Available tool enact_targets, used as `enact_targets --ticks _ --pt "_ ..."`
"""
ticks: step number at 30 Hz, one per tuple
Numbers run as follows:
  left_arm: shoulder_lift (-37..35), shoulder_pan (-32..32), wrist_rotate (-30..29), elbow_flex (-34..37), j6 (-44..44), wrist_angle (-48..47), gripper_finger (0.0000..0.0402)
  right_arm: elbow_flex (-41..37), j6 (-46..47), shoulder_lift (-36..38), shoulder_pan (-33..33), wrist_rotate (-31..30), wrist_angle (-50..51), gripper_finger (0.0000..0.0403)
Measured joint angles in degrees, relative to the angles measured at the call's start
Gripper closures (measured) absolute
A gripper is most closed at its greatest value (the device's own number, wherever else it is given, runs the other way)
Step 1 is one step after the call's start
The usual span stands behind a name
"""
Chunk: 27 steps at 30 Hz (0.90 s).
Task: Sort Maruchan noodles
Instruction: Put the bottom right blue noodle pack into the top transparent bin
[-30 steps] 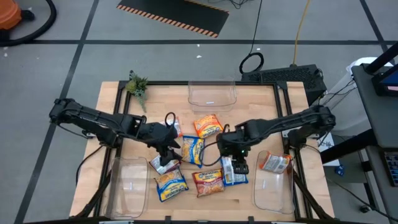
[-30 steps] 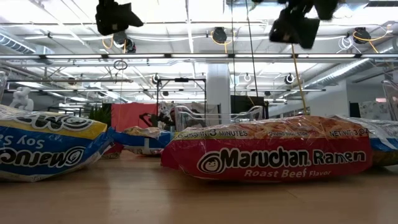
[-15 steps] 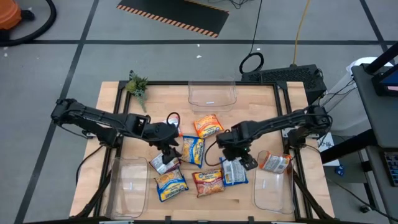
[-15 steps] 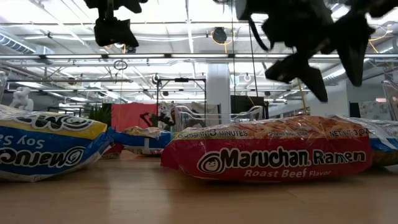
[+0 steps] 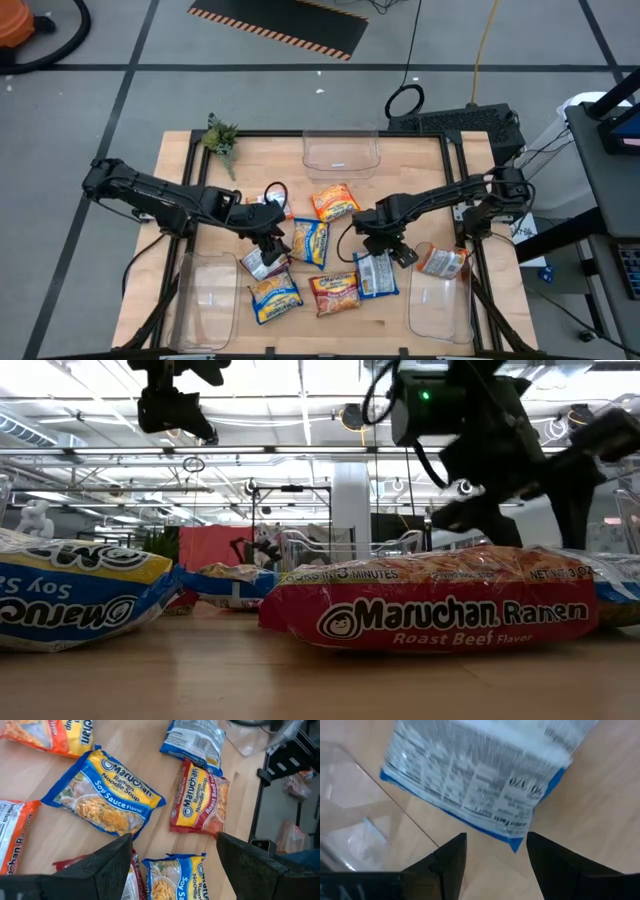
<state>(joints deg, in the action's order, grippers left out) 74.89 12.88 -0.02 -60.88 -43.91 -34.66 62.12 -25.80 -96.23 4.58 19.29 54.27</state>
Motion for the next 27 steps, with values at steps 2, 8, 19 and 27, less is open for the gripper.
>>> enact_targets --ticks 2,8,19,27 --pt "0.00 -0.05 -0.11 0.00 -0.56 0.08 0.0110 -1.47 0.00 -0.02 0.01 -1.00 -1.07 0.0204" --pt "0.00 0.00 -0.15 0.00 -1.78 0.20 0.0110 -4.45 -2.01 -0.02 0.00 -2.92 -6.17 0.0210" --pt "0.00 -0.02 -0.86 -0.02 -2.35 0.70 0.0110 -7.40 -2.08 0.02 0.00 -2.73 -13.34 0.0257" --pt "-0.02 -0.04 -0.85 -0.09 -2.38 2.28 0.0110 -7.45 -2.00 0.02 0.00 -2.73 -14.79 0.0353"
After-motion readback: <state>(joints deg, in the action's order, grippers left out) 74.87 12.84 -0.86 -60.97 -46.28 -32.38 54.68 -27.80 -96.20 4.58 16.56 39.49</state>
